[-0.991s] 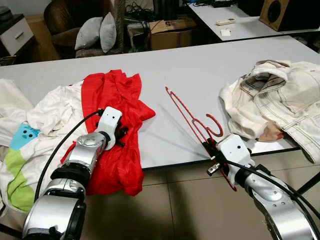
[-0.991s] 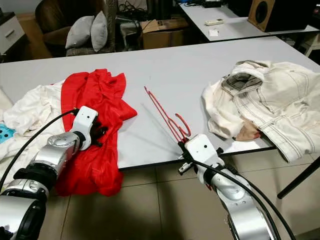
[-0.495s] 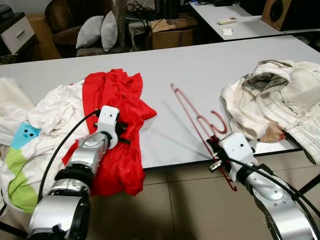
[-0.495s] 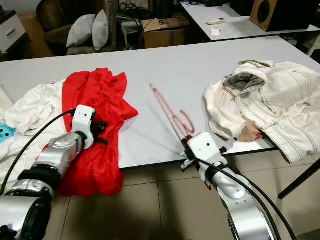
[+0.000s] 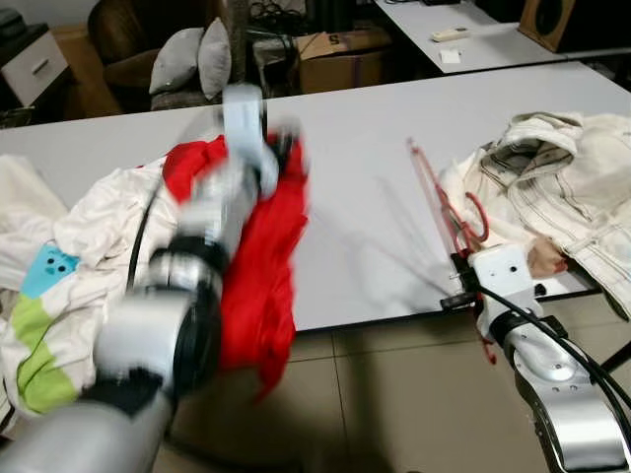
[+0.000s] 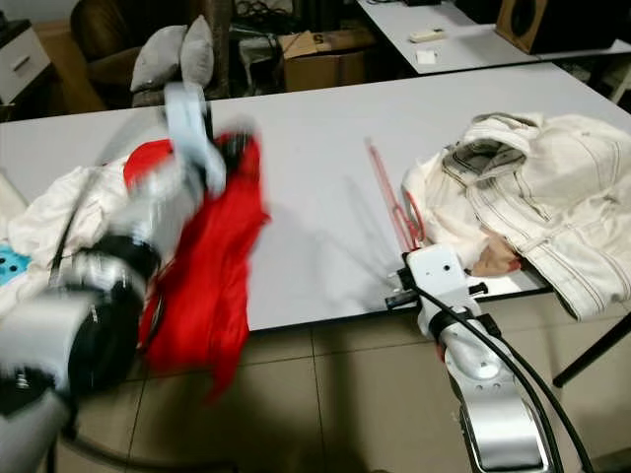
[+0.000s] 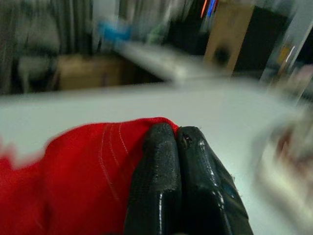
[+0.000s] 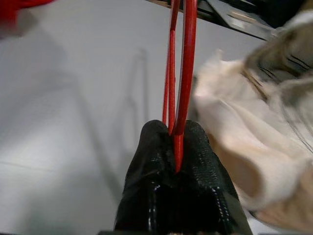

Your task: Hang hanger

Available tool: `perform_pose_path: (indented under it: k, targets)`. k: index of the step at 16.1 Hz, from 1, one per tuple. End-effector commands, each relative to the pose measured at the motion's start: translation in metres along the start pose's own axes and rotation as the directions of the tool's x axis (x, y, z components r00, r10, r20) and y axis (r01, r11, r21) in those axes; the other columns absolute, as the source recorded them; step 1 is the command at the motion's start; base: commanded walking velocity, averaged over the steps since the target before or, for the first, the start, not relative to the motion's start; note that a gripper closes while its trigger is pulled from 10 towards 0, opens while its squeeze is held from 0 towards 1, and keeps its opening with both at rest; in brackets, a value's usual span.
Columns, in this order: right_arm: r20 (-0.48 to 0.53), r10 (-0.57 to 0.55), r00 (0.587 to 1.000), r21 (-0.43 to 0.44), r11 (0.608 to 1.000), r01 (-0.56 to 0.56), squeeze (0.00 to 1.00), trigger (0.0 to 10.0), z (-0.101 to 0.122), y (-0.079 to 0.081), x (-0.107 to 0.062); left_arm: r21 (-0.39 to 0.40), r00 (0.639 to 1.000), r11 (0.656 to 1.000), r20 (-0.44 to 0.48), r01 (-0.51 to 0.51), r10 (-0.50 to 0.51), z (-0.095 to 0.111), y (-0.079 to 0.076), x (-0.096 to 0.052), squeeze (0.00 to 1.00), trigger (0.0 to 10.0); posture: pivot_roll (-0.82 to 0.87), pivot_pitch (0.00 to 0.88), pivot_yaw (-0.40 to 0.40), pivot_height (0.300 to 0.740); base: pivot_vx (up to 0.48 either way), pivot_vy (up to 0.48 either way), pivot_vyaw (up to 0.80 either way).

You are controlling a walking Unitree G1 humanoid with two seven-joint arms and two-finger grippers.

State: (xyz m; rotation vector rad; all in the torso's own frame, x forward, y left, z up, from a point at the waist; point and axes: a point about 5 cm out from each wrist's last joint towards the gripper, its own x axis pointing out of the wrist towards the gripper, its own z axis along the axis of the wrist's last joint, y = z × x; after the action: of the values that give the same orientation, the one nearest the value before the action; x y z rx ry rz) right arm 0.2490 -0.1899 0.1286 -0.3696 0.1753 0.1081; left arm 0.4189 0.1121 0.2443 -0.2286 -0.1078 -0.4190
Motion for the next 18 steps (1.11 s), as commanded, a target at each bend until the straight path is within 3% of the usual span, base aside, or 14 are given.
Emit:
perform_pose_path:
  k: [1,2,3,4,5,6,7,8,9,10,11,12,15,18]
  targets:
    - [-0.041,-0.026,0.999,-0.001,1.000,0.026,0.00,10.0,-0.007,-0.002,-0.003,-0.027,0.992,1.000,0.123,-0.006,0.009,0.031,0.003,0.003,0.00,0.0,-0.20,0.000,0.170,0.740,0.000,0.000,0.00]
    - [-0.041,-0.034,0.999,0.002,0.999,0.034,0.00,10.0,-0.008,-0.002,-0.004,-0.030,0.984,1.000,0.181,0.006,0.000,0.047,0.001,0.005,0.00,0.0,-0.20,0.000,0.170,0.740,0.000,0.000,0.00]
    - [-0.041,-0.063,0.997,0.011,0.998,0.064,0.00,10.0,-0.008,-0.005,-0.006,-0.058,0.946,0.998,0.323,0.028,-0.008,0.087,0.000,0.007,0.00,0.0,-0.21,0.000,0.191,0.740,0.000,0.000,0.00]
    - [-0.046,-0.080,0.996,0.014,0.997,0.081,0.00,10.0,-0.009,-0.006,-0.008,-0.032,0.923,0.999,0.384,0.022,-0.008,0.112,0.000,0.006,0.00,0.0,-0.21,0.000,0.193,0.740,0.000,0.000,0.00]
    - [-0.048,-0.081,0.996,0.015,0.997,0.081,0.00,10.0,-0.010,-0.006,-0.008,-0.009,0.932,1.000,0.363,0.019,-0.014,0.111,0.000,0.007,0.00,0.0,-0.21,0.000,0.193,0.740,0.000,0.000,0.00]
    - [-0.051,-0.082,0.995,0.018,0.996,0.083,0.00,10.0,-0.011,-0.005,-0.008,0.067,0.955,0.998,0.297,-0.015,-0.006,0.103,0.001,0.008,0.00,0.0,-0.20,0.000,0.194,0.740,0.000,0.000,0.00]
    - [-0.052,-0.078,0.996,0.021,0.997,0.079,0.00,10.0,-0.011,-0.002,-0.007,0.165,0.990,0.986,0.138,-0.026,0.003,0.074,0.003,0.010,0.00,0.0,-0.20,0.000,0.188,0.740,0.000,0.000,0.00]
    - [-0.051,-0.076,0.996,0.023,0.997,0.077,0.00,10.0,-0.011,-0.001,-0.006,0.231,0.999,0.973,0.040,-0.023,0.014,0.054,0.004,0.010,0.00,0.0,-0.19,0.000,0.184,0.740,0.000,0.000,0.00]
    - [-0.048,-0.061,0.997,0.027,0.998,0.063,0.00,10.0,-0.009,0.003,-0.003,0.392,0.960,0.915,-0.278,0.094,0.020,-0.020,0.007,-0.004,0.00,10.0,-0.18,0.000,0.177,0.740,0.000,0.000,0.00]
    - [-0.043,-0.052,0.998,0.026,0.998,0.053,0.00,10.0,-0.008,0.004,-0.002,0.385,0.922,0.910,-0.387,0.150,0.012,-0.052,0.008,-0.015,0.00,10.0,-0.18,0.000,0.178,0.740,0.000,0.000,0.00]
    - [-0.042,-0.050,0.998,0.026,0.998,0.051,0.00,10.0,-0.007,0.004,-0.002,0.317,0.912,0.934,-0.410,0.164,-0.022,-0.064,0.006,-0.019,1.00,10.0,-0.18,0.000,0.175,0.740,0.000,0.000,0.00]
    - [-0.046,-0.052,0.998,0.025,0.998,0.053,0.00,10.0,-0.008,0.004,-0.003,0.249,0.909,0.951,-0.410,0.185,-0.069,-0.068,0.002,-0.020,1.00,10.0,-0.18,0.000,0.172,0.740,0.000,0.000,0.00]
    - [-0.049,-0.045,0.998,0.028,0.999,0.046,0.00,10.0,-0.009,0.007,-0.004,0.156,0.903,0.961,-0.404,0.227,-0.147,-0.065,0.002,-0.022,1.00,10.0,-0.17,0.000,0.172,0.740,0.000,0.000,0.00]
    - [-0.053,-0.038,0.998,0.037,0.999,0.040,0.00,10.0,-0.011,0.011,-0.006,0.070,0.932,0.978,-0.323,0.196,-0.163,-0.032,0.027,-0.025,1.00,10.0,-0.16,0.000,0.178,0.740,0.000,0.000,0.00]
